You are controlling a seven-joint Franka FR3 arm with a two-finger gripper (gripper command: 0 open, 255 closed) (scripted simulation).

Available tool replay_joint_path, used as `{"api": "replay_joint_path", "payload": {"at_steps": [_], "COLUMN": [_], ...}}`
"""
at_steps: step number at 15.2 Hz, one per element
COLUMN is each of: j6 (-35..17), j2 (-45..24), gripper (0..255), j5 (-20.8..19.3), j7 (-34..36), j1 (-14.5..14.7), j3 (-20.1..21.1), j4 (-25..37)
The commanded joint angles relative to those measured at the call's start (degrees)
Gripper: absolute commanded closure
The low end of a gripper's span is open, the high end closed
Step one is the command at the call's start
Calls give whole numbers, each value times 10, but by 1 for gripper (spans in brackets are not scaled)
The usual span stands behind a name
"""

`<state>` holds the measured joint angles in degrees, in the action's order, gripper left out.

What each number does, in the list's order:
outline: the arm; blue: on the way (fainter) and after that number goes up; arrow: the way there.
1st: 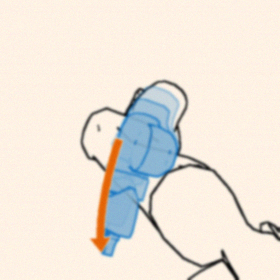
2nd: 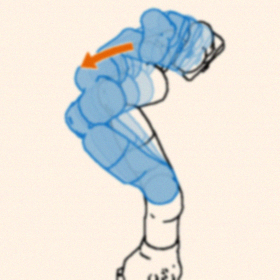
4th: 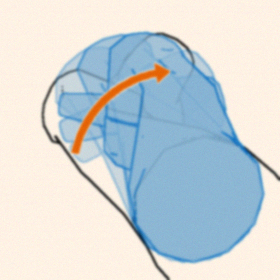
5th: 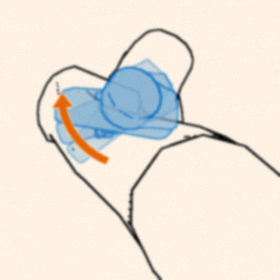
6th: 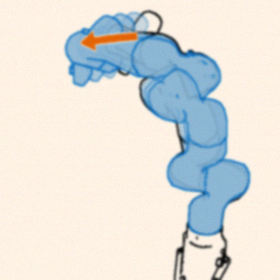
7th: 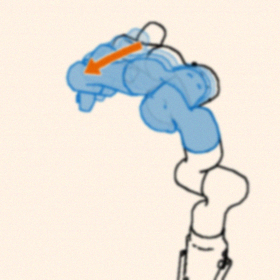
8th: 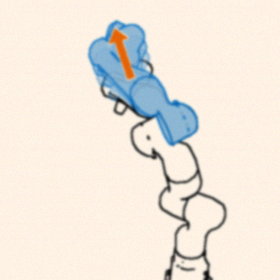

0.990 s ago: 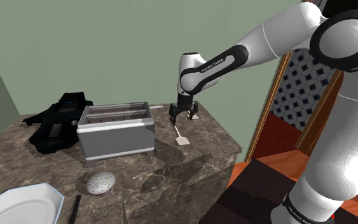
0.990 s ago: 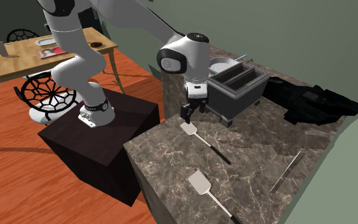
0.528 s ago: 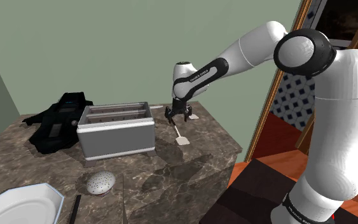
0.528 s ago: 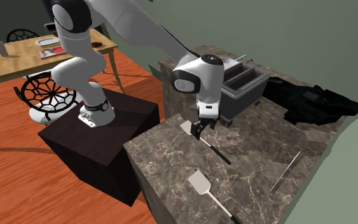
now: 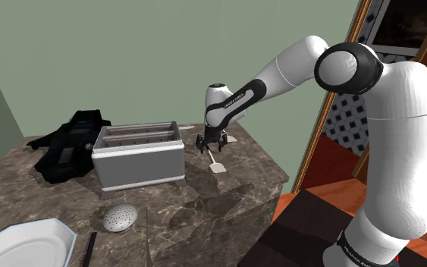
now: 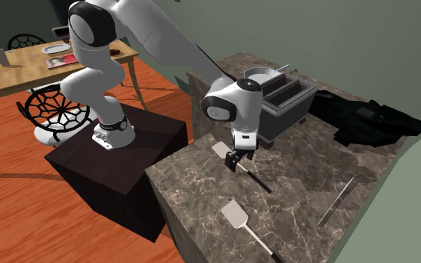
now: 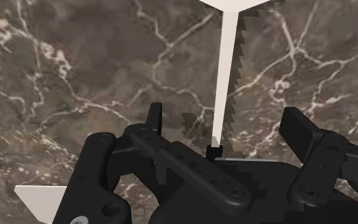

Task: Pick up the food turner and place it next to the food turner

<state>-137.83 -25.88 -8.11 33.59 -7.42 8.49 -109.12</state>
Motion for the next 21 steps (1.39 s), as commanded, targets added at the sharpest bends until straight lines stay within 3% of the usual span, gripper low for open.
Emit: {"api": "replay_joint_path", "payload": {"at_steps": [1, 6, 7, 16, 21], "j6": [-3, -3, -3, -3, 27], "j2": [-2, -2, -2, -2, 23], "gripper": [0, 0, 255, 255, 255], "j5": [-1, -1, -1, -1, 6], "j7": [1, 1, 1, 1, -4], "j1": [0, 0, 0, 0, -2], "j3": [0, 0, 0, 0, 4], "j4": [-1, -1, -1, -1, 5]}}
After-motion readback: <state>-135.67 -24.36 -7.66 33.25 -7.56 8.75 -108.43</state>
